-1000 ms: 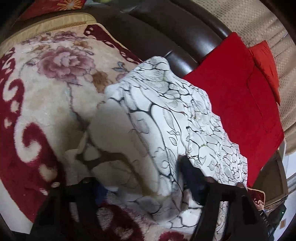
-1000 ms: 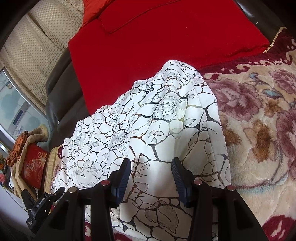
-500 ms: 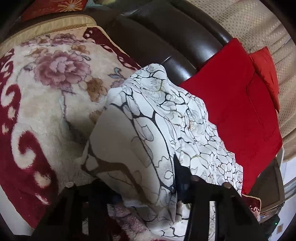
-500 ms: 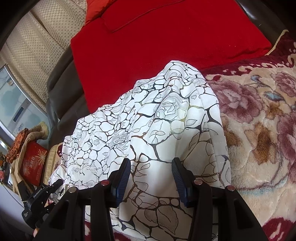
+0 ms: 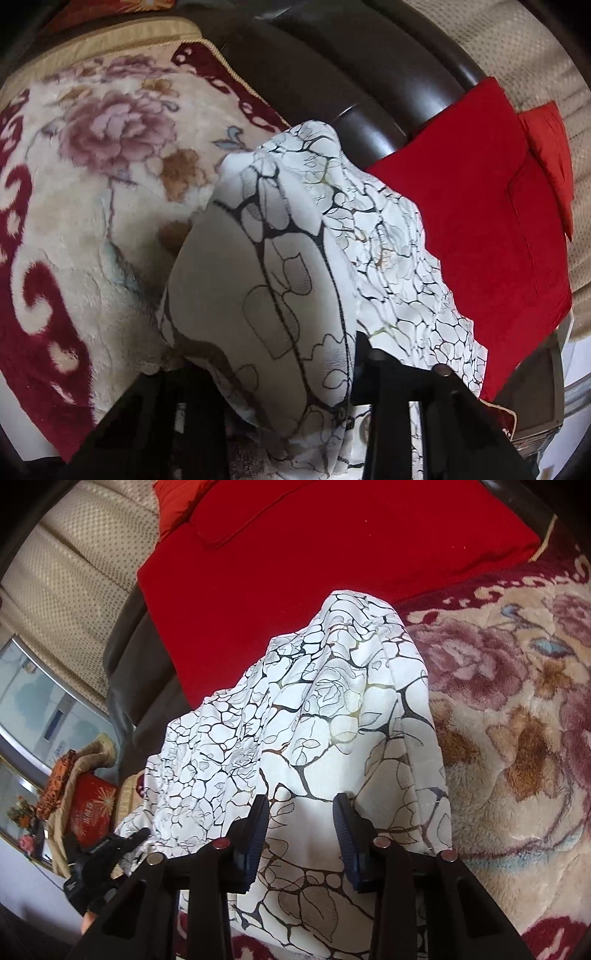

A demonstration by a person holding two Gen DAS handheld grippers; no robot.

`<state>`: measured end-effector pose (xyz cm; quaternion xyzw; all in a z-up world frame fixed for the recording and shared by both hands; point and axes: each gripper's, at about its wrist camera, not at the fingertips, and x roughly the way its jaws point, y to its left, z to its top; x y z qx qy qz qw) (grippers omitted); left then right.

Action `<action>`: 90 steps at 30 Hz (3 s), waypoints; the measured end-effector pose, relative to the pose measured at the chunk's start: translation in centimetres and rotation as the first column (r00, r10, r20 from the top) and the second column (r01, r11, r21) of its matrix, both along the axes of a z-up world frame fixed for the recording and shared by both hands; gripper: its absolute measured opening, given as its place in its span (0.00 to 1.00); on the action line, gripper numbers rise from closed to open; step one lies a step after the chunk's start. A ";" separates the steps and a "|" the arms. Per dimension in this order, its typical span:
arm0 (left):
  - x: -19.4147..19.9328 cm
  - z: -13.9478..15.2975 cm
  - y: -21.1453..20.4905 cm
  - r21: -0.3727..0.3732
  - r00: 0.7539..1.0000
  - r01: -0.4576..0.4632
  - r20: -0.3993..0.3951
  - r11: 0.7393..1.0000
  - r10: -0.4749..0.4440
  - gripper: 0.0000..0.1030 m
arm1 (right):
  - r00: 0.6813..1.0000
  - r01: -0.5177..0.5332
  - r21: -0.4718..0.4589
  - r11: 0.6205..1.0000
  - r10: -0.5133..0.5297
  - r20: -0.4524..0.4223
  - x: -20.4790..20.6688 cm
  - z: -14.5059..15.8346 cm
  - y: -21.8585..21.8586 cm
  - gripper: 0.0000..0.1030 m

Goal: Fold large clothes

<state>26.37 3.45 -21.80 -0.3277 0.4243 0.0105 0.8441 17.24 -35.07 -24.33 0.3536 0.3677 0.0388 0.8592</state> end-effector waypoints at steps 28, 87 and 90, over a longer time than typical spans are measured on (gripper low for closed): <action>-12.7 4.8 -33.8 0.735 0.479 0.623 -0.088 0.267 -0.873 0.72 | 0.897 0.346 0.362 0.866 -0.418 0.142 -6.9 -0.3 -13.4 0.40; -2.3 1.9 -15.9 0.303 0.721 0.611 0.169 0.732 -0.672 0.80 | 0.977 -0.089 0.231 0.969 0.040 0.212 8.1 3.0 -7.5 0.79; -2.0 1.6 -15.6 0.288 0.718 0.619 0.170 0.730 -0.675 0.80 | 0.983 -0.146 0.166 0.975 0.124 0.135 11.5 2.8 -5.6 0.70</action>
